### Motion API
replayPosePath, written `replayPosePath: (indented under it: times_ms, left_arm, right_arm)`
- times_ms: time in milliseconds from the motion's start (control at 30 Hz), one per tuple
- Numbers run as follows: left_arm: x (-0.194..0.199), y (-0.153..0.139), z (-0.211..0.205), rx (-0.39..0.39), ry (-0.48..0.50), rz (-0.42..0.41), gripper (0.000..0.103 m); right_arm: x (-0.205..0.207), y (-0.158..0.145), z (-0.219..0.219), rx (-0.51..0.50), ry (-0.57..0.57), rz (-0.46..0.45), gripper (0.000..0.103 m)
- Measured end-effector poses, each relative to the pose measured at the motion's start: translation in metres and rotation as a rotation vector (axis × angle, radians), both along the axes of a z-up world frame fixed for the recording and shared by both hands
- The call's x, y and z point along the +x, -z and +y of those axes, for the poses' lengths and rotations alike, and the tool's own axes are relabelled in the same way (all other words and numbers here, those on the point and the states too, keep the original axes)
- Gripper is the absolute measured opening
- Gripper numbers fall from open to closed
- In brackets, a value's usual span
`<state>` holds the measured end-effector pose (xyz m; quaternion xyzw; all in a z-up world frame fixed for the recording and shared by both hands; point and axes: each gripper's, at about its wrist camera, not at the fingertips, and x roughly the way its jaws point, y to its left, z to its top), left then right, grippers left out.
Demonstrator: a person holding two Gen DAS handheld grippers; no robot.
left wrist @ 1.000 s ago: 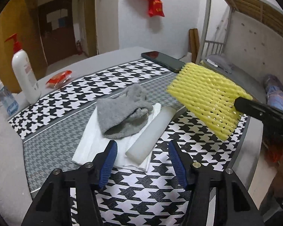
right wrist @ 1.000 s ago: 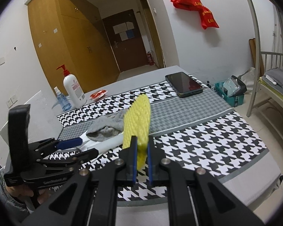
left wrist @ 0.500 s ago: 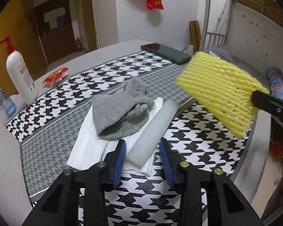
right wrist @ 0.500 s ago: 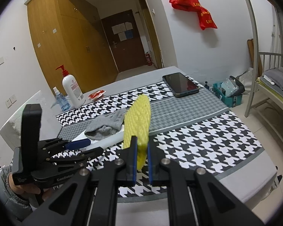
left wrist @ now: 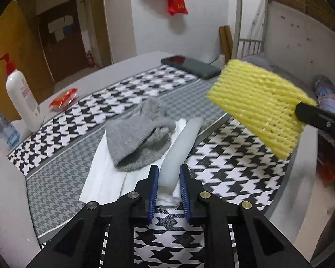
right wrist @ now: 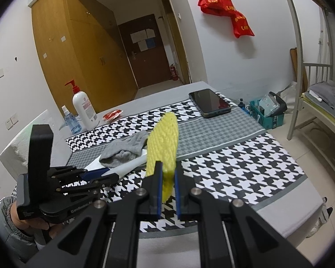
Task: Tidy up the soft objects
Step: 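Grasp the white foam stick with the left tool while the right tool holds the sleeve, then carry the white stick and yellow sleeve over the foam box with both tools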
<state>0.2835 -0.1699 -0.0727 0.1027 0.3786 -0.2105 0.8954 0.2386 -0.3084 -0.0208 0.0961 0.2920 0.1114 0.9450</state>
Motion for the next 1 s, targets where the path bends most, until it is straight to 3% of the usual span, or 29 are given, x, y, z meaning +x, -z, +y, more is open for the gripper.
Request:
replayPosePath:
  times_ms: [133,333,567,700,800,867,1000]
  left_arm:
    - [-0.009,-0.015,0.003,-0.034,0.015,-0.030,0.013]
    - [-0.029,-0.026,0.009,-0.068,0.035,-0.034,0.013]
    - [-0.061,-0.010,0.003,-0.057,0.116,0.013,0.013]
    - [-0.063,0.004,0.001,-0.036,0.096,0.039,0.014]
    - [-0.061,0.009,-0.001,-0.028,0.084,0.048,0.018]
    - [-0.060,0.012,-0.004,-0.015,0.079,0.045,0.028]
    - [-0.057,0.013,-0.009,-0.002,0.080,0.034,0.029]
  right_arm:
    - [-0.003,-0.004,-0.001,-0.004,0.002,-0.010,0.012]
    - [-0.009,-0.008,-0.001,-0.009,0.004,-0.023,0.012]
    - [-0.011,-0.007,-0.004,-0.007,0.014,-0.019,0.012]
    - [-0.012,-0.007,-0.004,-0.008,0.012,-0.019,0.012]
    - [-0.012,-0.006,-0.003,-0.011,0.010,-0.017,0.012]
    - [-0.013,-0.005,-0.003,-0.011,0.009,-0.014,0.012]
    - [-0.013,-0.004,-0.003,-0.012,0.010,-0.012,0.012]
